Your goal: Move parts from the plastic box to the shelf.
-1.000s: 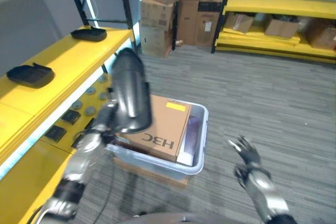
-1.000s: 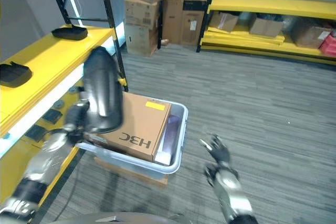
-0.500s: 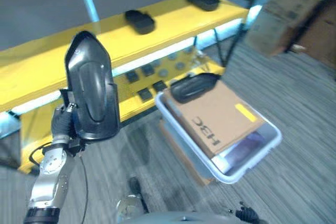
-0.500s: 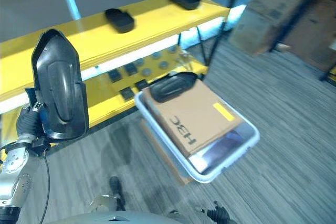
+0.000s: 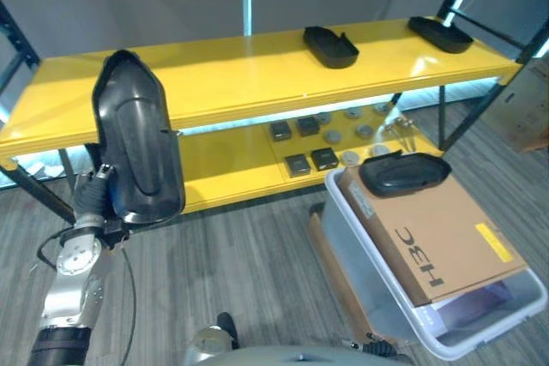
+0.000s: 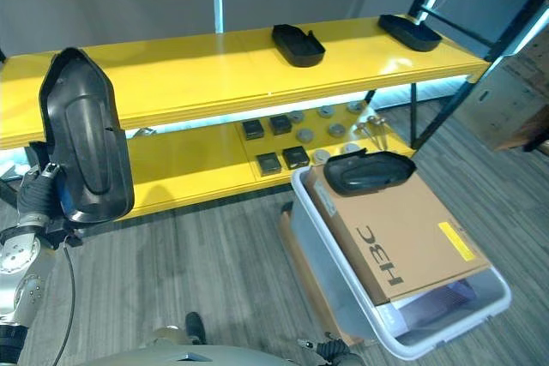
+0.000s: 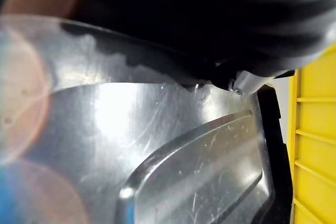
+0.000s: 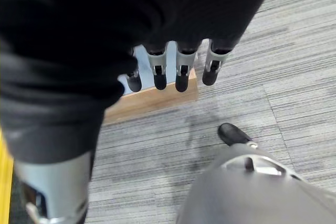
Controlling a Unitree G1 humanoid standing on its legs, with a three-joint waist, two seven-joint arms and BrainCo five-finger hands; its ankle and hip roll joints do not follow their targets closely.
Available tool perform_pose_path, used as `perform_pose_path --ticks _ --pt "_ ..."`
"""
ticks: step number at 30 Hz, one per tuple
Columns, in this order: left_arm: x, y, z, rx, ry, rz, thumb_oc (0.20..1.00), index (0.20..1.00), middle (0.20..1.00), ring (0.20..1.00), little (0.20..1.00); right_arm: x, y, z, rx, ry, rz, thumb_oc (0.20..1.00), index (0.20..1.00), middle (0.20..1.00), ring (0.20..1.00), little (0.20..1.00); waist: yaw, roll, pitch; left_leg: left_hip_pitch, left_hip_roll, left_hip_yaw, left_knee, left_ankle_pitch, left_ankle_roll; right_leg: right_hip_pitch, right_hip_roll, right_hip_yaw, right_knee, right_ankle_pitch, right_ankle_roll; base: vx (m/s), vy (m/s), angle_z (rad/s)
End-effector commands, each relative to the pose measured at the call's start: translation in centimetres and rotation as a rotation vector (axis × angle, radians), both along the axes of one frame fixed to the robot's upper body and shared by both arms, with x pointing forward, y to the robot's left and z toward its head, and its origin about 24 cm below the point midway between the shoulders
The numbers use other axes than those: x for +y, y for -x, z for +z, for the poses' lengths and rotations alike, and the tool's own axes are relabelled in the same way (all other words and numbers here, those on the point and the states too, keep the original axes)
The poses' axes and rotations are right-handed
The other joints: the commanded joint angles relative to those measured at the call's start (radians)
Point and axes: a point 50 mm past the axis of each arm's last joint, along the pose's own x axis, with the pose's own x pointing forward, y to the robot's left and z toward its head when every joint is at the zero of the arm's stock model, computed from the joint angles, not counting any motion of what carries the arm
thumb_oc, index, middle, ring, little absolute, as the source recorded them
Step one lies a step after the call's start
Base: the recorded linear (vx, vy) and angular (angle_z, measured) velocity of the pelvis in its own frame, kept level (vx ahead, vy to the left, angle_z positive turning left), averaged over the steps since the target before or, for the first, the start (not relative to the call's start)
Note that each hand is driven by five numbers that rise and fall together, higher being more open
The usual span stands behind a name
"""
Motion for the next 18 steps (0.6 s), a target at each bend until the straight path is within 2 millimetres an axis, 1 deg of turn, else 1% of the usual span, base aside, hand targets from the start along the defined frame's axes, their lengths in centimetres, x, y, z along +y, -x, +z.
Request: perform_pose_path --ticks 1,2,3,4,5,6,7,8,9,10,11,12,13,14,15,16,17,18 --pt "-0.9 -1.7 3.7 -0.176 -0.045 -0.061 0.200 0.200 0.200 0.200 0.200 -1.4 1.1 0.4 -0.020 0.005 -0.065 1.000 1.000 1.000 1.000 1.000 -0.041 0.022 -0.038 -0.088 -0.043 -0.071 0.018 -0.073 0.060 -0.079 0.082 0.078 0.367 -0.077 0.003 0.17 0.213 0.59" --pt "-1.2 -2.0 3.8 -0.176 -0.042 -0.064 0.200 0.200 0.200 0.200 0.200 -1.4 1.0 0.4 -0.025 -0.001 -0.073 1.000 1.000 1.000 1.000 1.000 -0.056 0.021 -0.030 -0.079 -0.061 -0.086 0.022 -0.089 0.075 -0.128 0.092 0.127 0.426 -0.046 0.009 0.15 0.133 0.64" --pt "-1.5 -2.3 4.0 -0.180 -0.036 -0.065 0.200 0.200 0.200 0.200 0.200 -1.4 0.8 0.3 -0.032 -0.008 -0.085 1.000 1.000 1.000 1.000 1.000 -0.074 0.023 -0.017 -0.065 -0.073 -0.097 0.022 -0.101 0.079 -0.185 0.116 0.164 0.443 -0.040 0.006 0.22 0.020 0.48" --pt "-2.0 -2.9 4.4 -0.198 -0.031 -0.056 0.200 0.200 0.200 0.200 0.200 -1.7 0.4 0.4 -0.045 -0.019 -0.086 1.000 1.000 1.000 1.000 1.000 -0.106 0.029 0.011 -0.028 -0.080 -0.119 0.014 -0.106 0.062 -0.258 0.154 0.194 0.345 -0.031 -0.012 0.21 -0.077 0.12" --pt "-2.2 -3.0 4.5 -0.204 -0.029 -0.057 0.200 0.200 0.200 0.200 0.200 -1.9 0.4 0.4 -0.049 -0.025 -0.090 1.000 1.000 1.000 1.000 1.000 -0.116 0.031 0.023 -0.003 -0.079 -0.132 0.006 -0.106 0.051 -0.266 0.164 0.197 0.268 -0.009 -0.015 0.32 -0.220 -0.09" --pt "-2.5 -3.1 4.8 -0.216 -0.028 -0.066 0.200 0.200 0.200 0.200 0.200 -2.2 0.6 0.5 -0.061 -0.027 -0.098 1.000 1.000 1.000 1.000 1.000 -0.135 0.022 0.040 0.039 -0.077 -0.160 -0.003 -0.119 0.030 -0.289 0.167 0.216 0.093 0.033 -0.006 0.26 -0.337 0.27" --pt "-2.8 -3.2 5.0 -0.220 -0.031 -0.077 0.200 0.200 0.200 0.200 0.200 -2.3 0.8 0.5 -0.064 -0.030 -0.110 1.000 1.000 1.000 1.000 1.000 -0.151 0.008 0.053 0.050 -0.074 -0.162 0.004 -0.117 0.025 -0.298 0.165 0.220 -0.058 0.115 -0.004 0.44 -0.487 0.63" --pt "-3.0 -3.1 5.1 -0.211 -0.027 -0.111 0.200 0.200 0.200 0.200 0.200 -2.2 1.4 0.4 -0.056 -0.035 -0.138 1.000 1.000 1.000 1.000 1.000 -0.167 -0.008 0.060 0.078 -0.076 -0.186 0.011 -0.147 0.020 -0.325 0.140 0.261 -0.190 0.199 0.024 0.58 -0.597 1.07" --pt "-3.2 -2.7 4.9 -0.201 -0.031 -0.138 0.200 0.200 0.200 0.200 0.200 -1.8 2.4 0.1 -0.034 -0.055 -0.158 1.000 1.000 1.000 1.000 1.000 -0.177 -0.024 0.064 0.108 -0.061 -0.208 0.024 -0.179 0.020 -0.355 0.111 0.291 -0.244 0.256 0.042 0.83 -0.671 1.26" --pt "-3.6 -2.6 4.5 -0.189 -0.003 -0.169 0.200 0.200 0.200 0.200 0.200 -1.6 3.4 -0.1 -0.008 -0.073 -0.173 1.000 1.000 1.000 1.000 1.000 -0.181 -0.031 0.053 0.124 -0.028 -0.206 0.049 -0.187 0.013 -0.307 0.116 0.280 -0.224 0.202 0.038 0.76 -0.559 1.29" --pt "-3.8 -2.7 4.4 -0.184 0.016 -0.175 0.200 0.200 0.200 0.200 0.200 -1.6 3.5 -0.2 0.000 -0.083 -0.172 1.000 1.000 1.000 1.000 1.000 -0.180 -0.030 0.040 0.124 -0.009 -0.204 0.064 -0.200 0.006 -0.286 0.128 0.276 -0.210 0.172 0.044 0.70 -0.551 1.33" --pt "-4.7 -3.2 4.5 -0.190 0.041 -0.181 0.200 0.200 0.200 0.200 0.200 -1.6 3.3 -0.2 0.025 -0.121 -0.128 1.000 1.000 1.000 1.000 1.000 -0.183 -0.047 0.022 0.112 0.031 -0.165 0.113 -0.211 -0.010 -0.249 0.145 0.241 -0.185 0.135 0.019 0.48 -0.405 1.11" --pt "-5.0 -3.4 4.6 -0.190 0.049 -0.184 0.200 0.200 0.200 0.200 0.200 -1.6 2.8 -0.1 0.006 -0.136 -0.115 1.000 1.000 1.000 1.000 1.000 -0.183 -0.048 0.016 0.112 0.061 -0.147 0.136 -0.222 -0.021 -0.225 0.161 0.225 -0.181 0.115 0.007 0.41 -0.449 0.90" --pt "-5.4 -3.6 4.7 -0.185 0.050 -0.184 0.200 0.200 0.200 0.200 0.200 -1.8 2.4 0.0 -0.005 -0.168 -0.141 1.000 1.000 1.000 1.000 1.000 -0.182 -0.053 0.010 0.105 0.087 -0.131 0.164 -0.226 -0.034 -0.205 0.173 0.211 -0.186 0.098 -0.009 0.39 -0.455 0.26" --pt "-5.6 -3.6 4.3 -0.173 0.038 -0.174 0.200 0.200 0.200 0.200 0.200 -1.9 1.7 0.3 -0.025 -0.208 -0.126 1.000 1.000 1.000 1.000 1.000 -0.183 -0.061 -0.001 0.086 0.133 -0.120 0.240 -0.212 -0.060 -0.169 0.202 0.206 -0.206 0.072 -0.043 0.40 -0.493 -0.21" --pt "-5.4 -3.4 4.1 -0.167 0.044 -0.155 0.200 0.200 0.200 0.200 0.200 -2.1 1.8 0.4 -0.019 -0.217 -0.112 1.000 1.000 1.000 1.000 1.000 -0.182 -0.054 -0.004 0.066 0.159 -0.132 0.287 -0.170 -0.087 -0.153 0.233 0.207 -0.222 0.051 -0.070 0.37 -0.463 -0.45" --pt "-5.2 -3.4 3.9 -0.162 0.057 -0.133 0.200 0.200 0.200 0.200 0.200 -2.4 1.9 0.5 -0.021 -0.197 -0.077 1.000 1.000 1.000 1.000 1.000 -0.183 -0.049 -0.006 0.050 0.164 -0.146 0.354 -0.151 -0.107 -0.146 0.258 0.211 -0.239 0.039 -0.091 0.21 -0.297 -0.54" --pt "-5.1 -3.3 3.5 -0.160 0.067 -0.127 0.200 0.200 0.200 0.200 0.200 -2.8 1.7 0.7 -0.037 -0.162 -0.024 1.000 1.000 1.000 1.000 1.000 -0.181 -0.046 -0.005 0.029 0.174 -0.155 0.434 -0.101 -0.132 -0.132 0.280 0.210 -0.266 0.030 -0.114 0.13 -0.195 -0.61"
